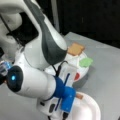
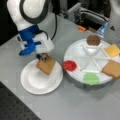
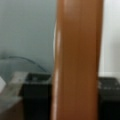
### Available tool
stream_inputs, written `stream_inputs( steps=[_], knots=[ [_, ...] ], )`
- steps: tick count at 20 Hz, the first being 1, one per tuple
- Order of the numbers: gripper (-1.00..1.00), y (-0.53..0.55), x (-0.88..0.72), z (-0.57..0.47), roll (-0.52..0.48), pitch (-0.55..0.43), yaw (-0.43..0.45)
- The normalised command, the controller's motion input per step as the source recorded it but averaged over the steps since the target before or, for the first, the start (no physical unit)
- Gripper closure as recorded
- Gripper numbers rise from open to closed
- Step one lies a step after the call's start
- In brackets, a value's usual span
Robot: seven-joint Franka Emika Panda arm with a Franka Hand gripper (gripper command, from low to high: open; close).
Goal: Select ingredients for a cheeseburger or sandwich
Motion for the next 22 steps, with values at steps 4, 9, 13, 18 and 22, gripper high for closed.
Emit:
stream_inputs(
  steps=[4,9,13,18,22],
  knots=[
    [1.00,-0.18,0.38,-0.21,0.203,-0.160,0.066],
    [1.00,-0.19,0.23,-0.13,0.146,-0.126,0.088],
    [1.00,-0.16,0.16,-0.07,0.154,-0.111,0.084],
    [1.00,-0.12,0.11,-0.11,0.178,-0.131,0.086],
    [1.00,-0.11,0.09,-0.18,0.183,-0.158,0.077]
  ],
)
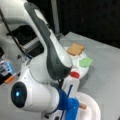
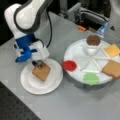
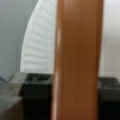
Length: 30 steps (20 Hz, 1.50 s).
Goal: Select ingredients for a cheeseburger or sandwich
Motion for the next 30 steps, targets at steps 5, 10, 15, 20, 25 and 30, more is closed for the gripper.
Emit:
stream_inputs(
  steps=[5,10,15,20,25,30],
  knots=[
    [1.00,-0.12,0.11,-0.14,0.234,-0.158,0.019],
    [-1.00,-0.09,0.10,-0.03,0.219,-0.122,0.002],
    [-1.00,-0.02,0.10,0.02,0.210,-0.120,0.014],
    [-1.00,-0.02,0.11,0.02,0.191,-0.115,0.023],
    [-1.00,-0.03,0.10,0.05,0.166,-0.097,0.035],
    [-1.00,-0.01,0.05,0.16,0.086,-0.040,0.045]
  ],
)
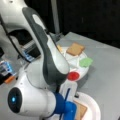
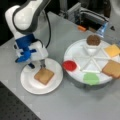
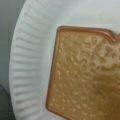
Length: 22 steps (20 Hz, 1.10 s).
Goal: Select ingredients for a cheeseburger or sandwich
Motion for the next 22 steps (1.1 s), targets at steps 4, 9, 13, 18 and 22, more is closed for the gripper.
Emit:
stream_inputs(
  steps=[4,9,13,18,22],
  knots=[
    [-1.00,0.06,-0.03,0.32,-0.062,0.069,0.030],
    [-1.00,0.24,-0.20,0.45,-0.285,0.206,-0.021],
    [-1.00,0.48,-0.32,0.38,-0.392,0.199,-0.071],
    [-1.00,0.54,-0.36,0.15,-0.582,0.158,-0.118],
    [-1.00,0.61,-0.53,0.03,-0.631,0.078,-0.119]
  ],
)
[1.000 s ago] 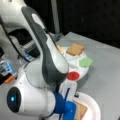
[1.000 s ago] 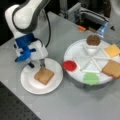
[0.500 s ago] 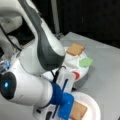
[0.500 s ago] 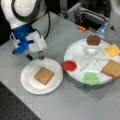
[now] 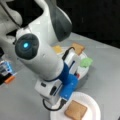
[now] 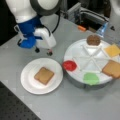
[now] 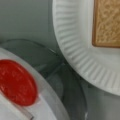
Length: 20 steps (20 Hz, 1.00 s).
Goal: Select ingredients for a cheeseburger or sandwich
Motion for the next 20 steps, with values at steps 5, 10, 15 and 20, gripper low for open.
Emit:
stream_inputs(
  steps=[5,10,15,20],
  knots=[
    [-1.00,0.48,-0.61,-0.04,-0.480,-0.036,-0.090],
    [-1.00,0.41,-0.74,-0.12,-0.341,-0.130,-0.011],
    [-1.00,0.35,-0.75,-0.20,-0.281,-0.170,0.037],
    [-1.00,0.31,-0.63,-0.28,-0.232,-0.212,-0.005]
  ],
)
